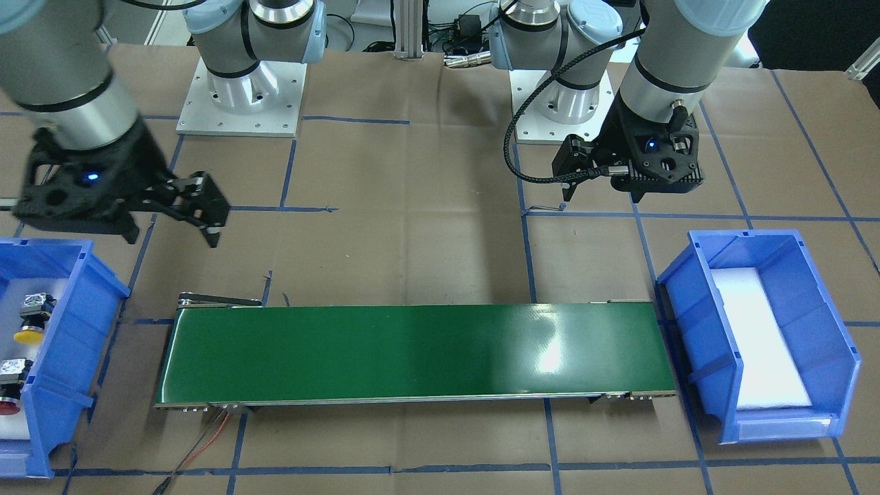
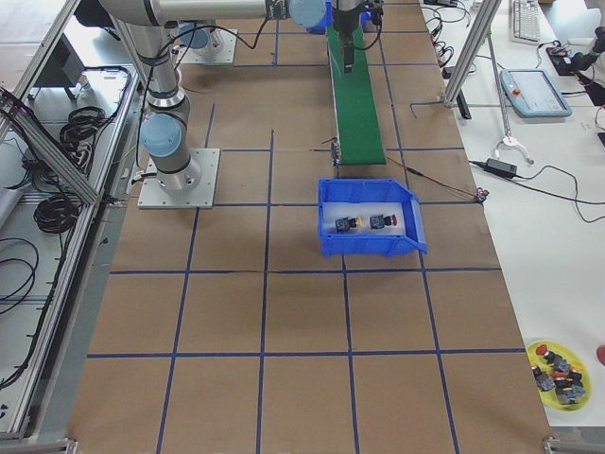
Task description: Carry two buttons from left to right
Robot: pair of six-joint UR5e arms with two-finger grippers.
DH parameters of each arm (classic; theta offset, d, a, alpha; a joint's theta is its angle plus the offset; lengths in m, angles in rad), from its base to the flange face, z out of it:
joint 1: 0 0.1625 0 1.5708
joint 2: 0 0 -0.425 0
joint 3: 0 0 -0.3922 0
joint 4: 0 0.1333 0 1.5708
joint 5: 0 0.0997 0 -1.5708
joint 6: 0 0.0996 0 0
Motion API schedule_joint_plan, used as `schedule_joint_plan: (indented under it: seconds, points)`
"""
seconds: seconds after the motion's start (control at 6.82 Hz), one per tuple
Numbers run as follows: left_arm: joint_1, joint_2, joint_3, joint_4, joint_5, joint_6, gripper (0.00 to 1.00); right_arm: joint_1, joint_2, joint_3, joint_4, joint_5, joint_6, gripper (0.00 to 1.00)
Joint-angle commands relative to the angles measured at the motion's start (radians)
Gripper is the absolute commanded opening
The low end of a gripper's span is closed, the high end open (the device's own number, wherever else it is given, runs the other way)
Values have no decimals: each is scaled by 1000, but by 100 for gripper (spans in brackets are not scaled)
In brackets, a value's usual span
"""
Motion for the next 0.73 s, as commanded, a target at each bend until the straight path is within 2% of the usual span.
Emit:
schedule_joint_plan:
  seconds: [0.0, 0.29, 0.59]
  points:
    - [0, -3, 0, 2, -2, 0, 100, 12, -131, 11, 80, 1, -4, 100]
    - [0, -3, 0, 2, -2, 0, 100, -18, -158, 57, 262, -10, 1, 100]
    - [0, -3, 0, 2, -2, 0, 100, -34, -158, 75, 269, -4, 9, 100]
